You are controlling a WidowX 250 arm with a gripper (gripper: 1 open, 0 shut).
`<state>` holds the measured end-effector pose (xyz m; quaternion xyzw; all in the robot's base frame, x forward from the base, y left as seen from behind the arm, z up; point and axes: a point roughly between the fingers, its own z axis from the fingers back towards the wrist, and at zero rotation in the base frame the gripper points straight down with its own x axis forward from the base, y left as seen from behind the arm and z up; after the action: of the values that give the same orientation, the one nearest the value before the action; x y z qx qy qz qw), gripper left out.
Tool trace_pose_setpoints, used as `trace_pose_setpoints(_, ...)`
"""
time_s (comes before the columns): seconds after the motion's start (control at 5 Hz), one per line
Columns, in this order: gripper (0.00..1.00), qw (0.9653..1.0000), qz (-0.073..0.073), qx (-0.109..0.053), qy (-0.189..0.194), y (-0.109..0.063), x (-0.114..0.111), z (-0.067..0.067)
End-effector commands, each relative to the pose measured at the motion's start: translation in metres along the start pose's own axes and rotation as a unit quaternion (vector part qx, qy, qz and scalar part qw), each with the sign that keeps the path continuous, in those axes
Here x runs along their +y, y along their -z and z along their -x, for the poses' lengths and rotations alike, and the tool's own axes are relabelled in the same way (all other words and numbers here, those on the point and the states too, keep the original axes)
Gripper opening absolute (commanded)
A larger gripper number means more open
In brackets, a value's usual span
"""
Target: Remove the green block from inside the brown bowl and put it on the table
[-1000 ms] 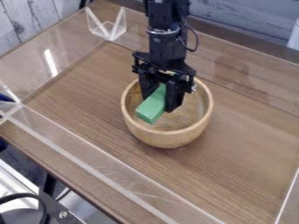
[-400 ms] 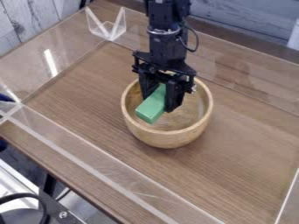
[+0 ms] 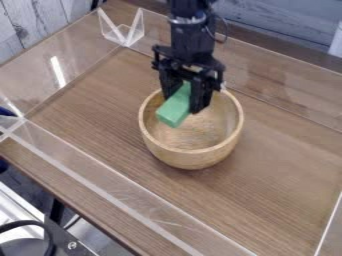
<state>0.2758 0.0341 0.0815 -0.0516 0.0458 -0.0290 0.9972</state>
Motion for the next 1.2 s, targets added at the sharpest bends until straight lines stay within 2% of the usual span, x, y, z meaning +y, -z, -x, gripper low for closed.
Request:
trace_pose_setpoints(0.0,0.0,0.9978,-0.013,-0.059,-0.026,-0.038,0.026,-0.013)
trace_pose_setpoints(0.2,0.0,0.9955,-0.014,-0.07,-0.063,-0.048,0.063,-0.019)
trace_pose_setpoints(0.6,0.0,0.9979,-0.024,-0.047,-0.038,-0.014,0.049,-0.018)
trace_pose_setpoints(0.8,0.0,0.9983,-0.029,-0.041,-0.03,0.001,0.04,-0.021)
trace_pose_setpoints(1.0,0.0,0.9985,-0.031,-0.038,-0.025,0.007,0.037,-0.024)
